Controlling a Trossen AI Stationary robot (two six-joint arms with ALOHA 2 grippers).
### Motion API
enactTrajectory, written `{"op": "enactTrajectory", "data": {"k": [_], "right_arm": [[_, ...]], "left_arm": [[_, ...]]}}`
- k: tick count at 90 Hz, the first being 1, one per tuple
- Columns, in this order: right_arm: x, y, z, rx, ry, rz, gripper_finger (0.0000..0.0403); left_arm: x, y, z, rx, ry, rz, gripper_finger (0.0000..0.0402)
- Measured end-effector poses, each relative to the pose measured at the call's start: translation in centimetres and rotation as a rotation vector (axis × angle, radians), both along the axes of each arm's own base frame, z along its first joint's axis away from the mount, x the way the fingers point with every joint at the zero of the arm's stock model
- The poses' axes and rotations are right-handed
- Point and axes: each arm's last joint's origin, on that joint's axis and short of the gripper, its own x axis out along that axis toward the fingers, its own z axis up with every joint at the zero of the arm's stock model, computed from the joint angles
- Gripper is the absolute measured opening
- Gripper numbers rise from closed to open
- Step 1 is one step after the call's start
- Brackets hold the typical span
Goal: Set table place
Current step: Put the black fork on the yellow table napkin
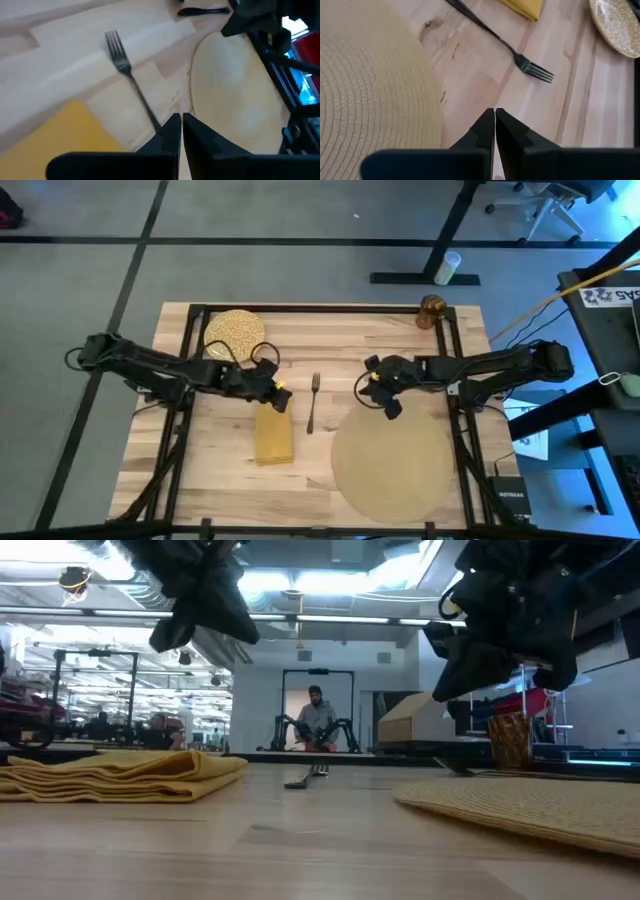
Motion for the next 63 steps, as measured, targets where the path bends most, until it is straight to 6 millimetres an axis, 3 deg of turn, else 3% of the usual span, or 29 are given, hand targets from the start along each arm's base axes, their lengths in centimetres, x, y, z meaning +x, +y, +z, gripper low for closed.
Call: {"op": "enactTrajectory", "data": {"k": [18,31,63], "right_arm": [[0.1,0.1,0.1,0.005,-0.021,0.037,0.0],[-0.5,0.5,0.5,0.06,-0.16,0.154,0.0],[-6.6,0.6,1.5,0.031,-0.435,0.073,0.0]], "left_arm": [[3.1,-0.2,0.2,0.002,0.052,0.01,0.0],[4.4,-0.4,-0.1,0.007,0.066,0.007,0.0],[5.4,-0.5,-0.7,-0.005,0.084,0.02,0.0]]}}
